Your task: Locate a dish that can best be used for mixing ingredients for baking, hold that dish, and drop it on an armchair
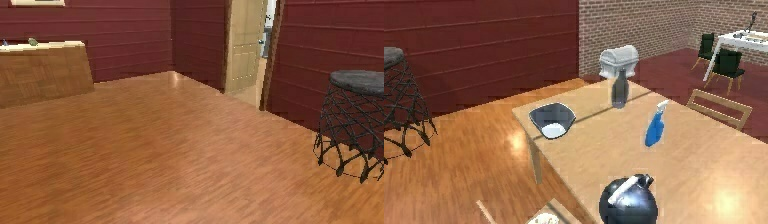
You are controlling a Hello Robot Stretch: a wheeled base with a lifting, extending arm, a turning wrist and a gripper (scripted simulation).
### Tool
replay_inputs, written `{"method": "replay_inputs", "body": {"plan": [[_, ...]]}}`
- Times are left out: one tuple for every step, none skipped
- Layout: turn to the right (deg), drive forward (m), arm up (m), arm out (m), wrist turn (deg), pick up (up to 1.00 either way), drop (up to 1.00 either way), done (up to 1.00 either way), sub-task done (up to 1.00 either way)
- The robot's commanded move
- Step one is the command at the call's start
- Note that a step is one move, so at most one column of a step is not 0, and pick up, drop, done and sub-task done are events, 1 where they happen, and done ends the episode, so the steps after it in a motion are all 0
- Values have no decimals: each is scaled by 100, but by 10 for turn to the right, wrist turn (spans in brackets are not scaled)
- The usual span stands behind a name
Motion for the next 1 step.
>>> {"method": "replay_inputs", "body": {"plan": [[0,0,50,0,0,0,0,0,0]]}}
